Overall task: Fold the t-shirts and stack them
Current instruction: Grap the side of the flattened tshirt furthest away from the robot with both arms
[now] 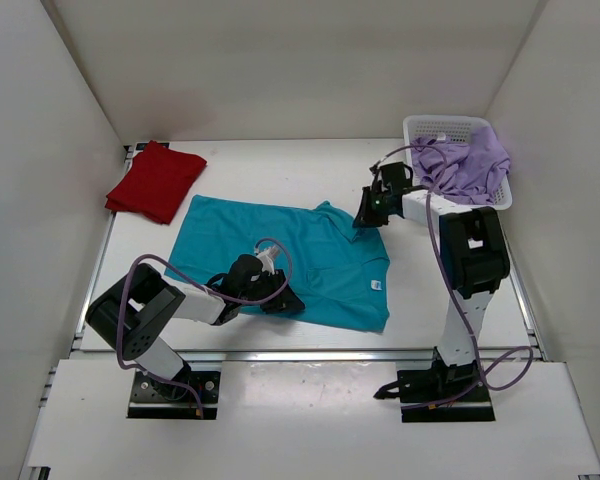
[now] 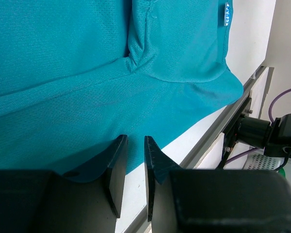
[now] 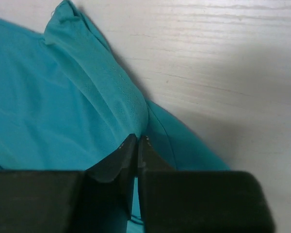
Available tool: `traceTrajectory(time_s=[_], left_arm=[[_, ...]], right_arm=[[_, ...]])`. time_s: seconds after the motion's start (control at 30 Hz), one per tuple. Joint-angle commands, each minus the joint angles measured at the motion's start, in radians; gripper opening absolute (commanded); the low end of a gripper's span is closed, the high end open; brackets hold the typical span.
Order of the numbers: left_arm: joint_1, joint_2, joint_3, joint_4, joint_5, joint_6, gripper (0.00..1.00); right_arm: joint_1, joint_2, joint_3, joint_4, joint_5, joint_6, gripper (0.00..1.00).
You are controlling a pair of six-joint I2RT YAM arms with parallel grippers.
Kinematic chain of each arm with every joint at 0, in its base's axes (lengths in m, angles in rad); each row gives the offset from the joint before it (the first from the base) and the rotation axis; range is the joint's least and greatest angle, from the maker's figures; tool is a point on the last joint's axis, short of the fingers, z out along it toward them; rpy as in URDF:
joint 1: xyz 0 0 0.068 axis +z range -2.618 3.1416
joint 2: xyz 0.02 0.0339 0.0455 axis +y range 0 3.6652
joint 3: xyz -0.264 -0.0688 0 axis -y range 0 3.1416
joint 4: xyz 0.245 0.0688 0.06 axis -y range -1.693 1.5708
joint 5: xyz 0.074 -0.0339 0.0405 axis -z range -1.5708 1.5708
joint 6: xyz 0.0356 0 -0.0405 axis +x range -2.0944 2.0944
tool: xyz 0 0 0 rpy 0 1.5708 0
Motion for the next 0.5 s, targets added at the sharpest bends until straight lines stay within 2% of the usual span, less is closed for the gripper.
traceTrajectory(time_s=[0.0, 0.1, 0.2, 0.27, 0.3, 0.33, 0.4, 0.47], left_arm=[[-0.005, -0.029, -0.015, -0.006, -0.021, 0.009, 0.32], [-0.013, -0.030, -0.009, 0.002, -0.031, 0.012, 0.32], [-0.017, -0.026, -0.009, 0.008, -0.025, -0.001, 0.33], [-0.013, -0.023, -0.012, 0.015, -0.018, -0.006, 0.32], [-0.019, -0.023, -0.023, 0.014, -0.032, -0.003, 0.32], [-0.020, -0.032, -0.021, 0.018, -0.034, -0.003, 0.31], [-0.023, -0.026, -0.025, 0.020, -0.029, -0.003, 0.33], [-0.023, -0.017, -0.031, 0.020, -0.031, -0.009, 0.33]], right_arm=[[0.031, 0.000, 0.081, -0.003, 0.082, -0.020, 0.00], [0.102, -0.001, 0.193, -0.055, 0.249, -0.114, 0.00], [0.209, 0.035, 0.298, -0.116, 0.540, -0.213, 0.00], [0.303, 0.052, 0.299, -0.103, 0.729, -0.310, 0.09], [0.321, 0.065, 0.274, -0.094, 0.813, -0.327, 0.19], [0.338, 0.081, 0.258, -0.083, 0.834, -0.338, 0.30], [0.335, 0.100, 0.226, -0.083, 0.790, -0.308, 0.41], [0.305, 0.083, 0.162, -0.039, 0.738, -0.268, 0.46]])
